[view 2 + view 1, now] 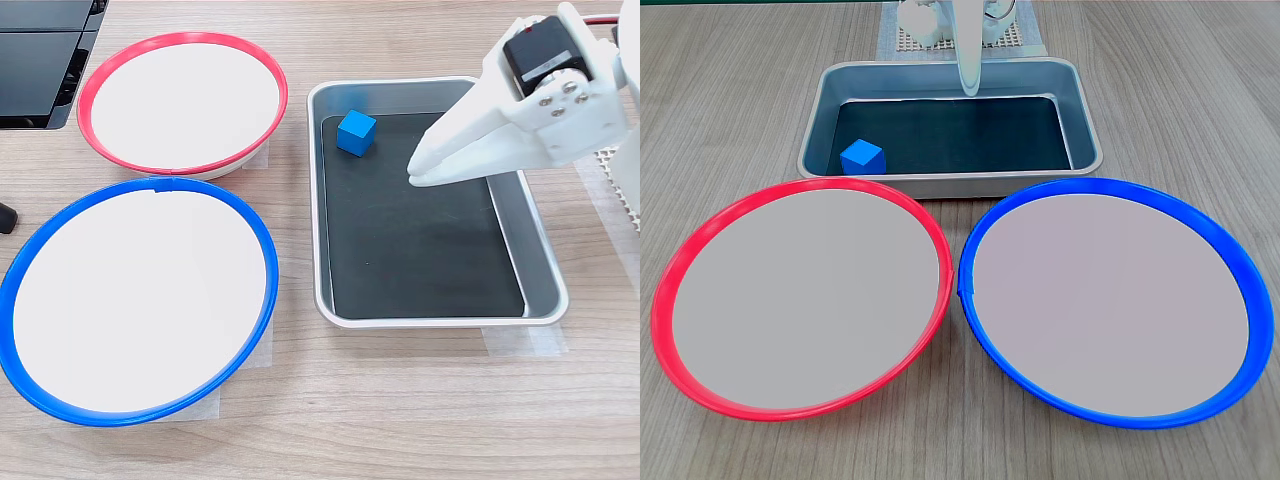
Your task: Move a blue block from tray to blue dish
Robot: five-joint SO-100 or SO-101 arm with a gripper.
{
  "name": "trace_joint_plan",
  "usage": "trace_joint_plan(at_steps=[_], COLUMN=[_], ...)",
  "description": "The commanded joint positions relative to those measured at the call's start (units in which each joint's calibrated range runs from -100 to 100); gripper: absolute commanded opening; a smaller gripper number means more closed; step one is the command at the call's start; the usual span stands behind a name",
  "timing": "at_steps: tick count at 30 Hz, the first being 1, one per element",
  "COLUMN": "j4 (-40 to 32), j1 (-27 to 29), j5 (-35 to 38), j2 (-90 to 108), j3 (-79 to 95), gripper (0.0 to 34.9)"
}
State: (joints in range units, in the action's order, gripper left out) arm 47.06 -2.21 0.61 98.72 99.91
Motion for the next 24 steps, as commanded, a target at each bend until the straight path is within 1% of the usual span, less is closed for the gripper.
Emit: trace_joint_plan(at_steps=[1, 21, 24], j4=[0.2, 0.2, 0.1], j1=[0.0, 0.0, -1.6], j5=[0.0, 0.0, -0.6], j2=[0.3, 0.3, 0.3], j3=[0.1, 0.1, 0.1], gripper=[0.4, 0.4, 0.3])
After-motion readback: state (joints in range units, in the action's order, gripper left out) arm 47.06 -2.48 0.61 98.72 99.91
